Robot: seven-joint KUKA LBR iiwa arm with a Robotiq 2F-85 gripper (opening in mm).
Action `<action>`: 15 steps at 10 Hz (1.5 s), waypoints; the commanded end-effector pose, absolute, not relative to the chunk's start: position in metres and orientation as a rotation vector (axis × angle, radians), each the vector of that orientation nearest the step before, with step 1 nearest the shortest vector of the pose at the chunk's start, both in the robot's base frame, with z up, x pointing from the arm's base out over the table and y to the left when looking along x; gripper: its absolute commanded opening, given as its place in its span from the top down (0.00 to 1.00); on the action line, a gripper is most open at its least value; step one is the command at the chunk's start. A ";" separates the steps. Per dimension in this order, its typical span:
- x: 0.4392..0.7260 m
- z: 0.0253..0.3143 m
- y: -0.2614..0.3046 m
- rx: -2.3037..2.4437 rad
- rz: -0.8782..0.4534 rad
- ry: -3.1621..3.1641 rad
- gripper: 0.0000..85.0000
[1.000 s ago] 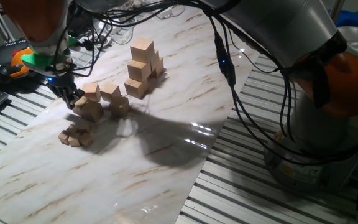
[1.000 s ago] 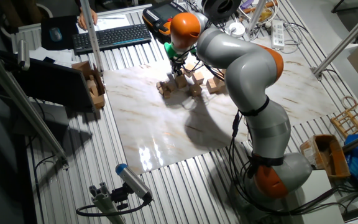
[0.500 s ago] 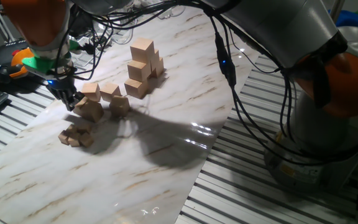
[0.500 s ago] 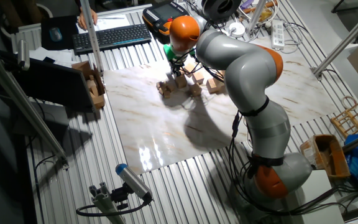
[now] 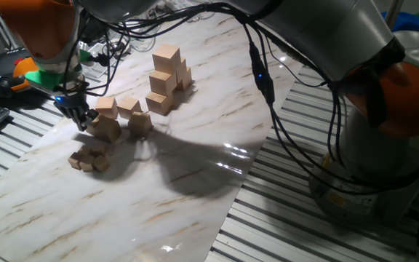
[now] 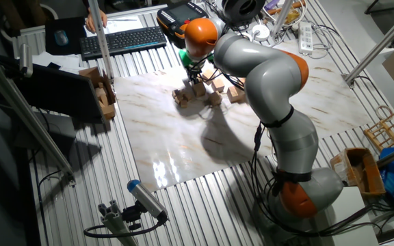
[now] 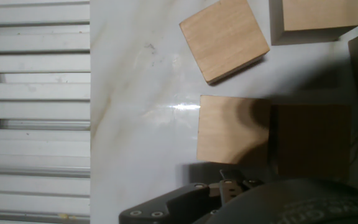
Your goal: Stack the blocks into a pyramid shape
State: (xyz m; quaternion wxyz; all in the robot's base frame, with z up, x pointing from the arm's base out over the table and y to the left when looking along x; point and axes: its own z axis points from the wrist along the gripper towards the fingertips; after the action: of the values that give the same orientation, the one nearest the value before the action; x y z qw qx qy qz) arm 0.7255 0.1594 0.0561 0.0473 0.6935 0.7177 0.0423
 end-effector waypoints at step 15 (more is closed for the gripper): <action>0.726 0.042 0.151 2.066 0.081 2.225 1.00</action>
State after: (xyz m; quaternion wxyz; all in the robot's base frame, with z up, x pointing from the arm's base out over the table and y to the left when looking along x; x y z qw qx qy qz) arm 0.7259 0.1503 0.0423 0.0519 0.6792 0.7317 0.0259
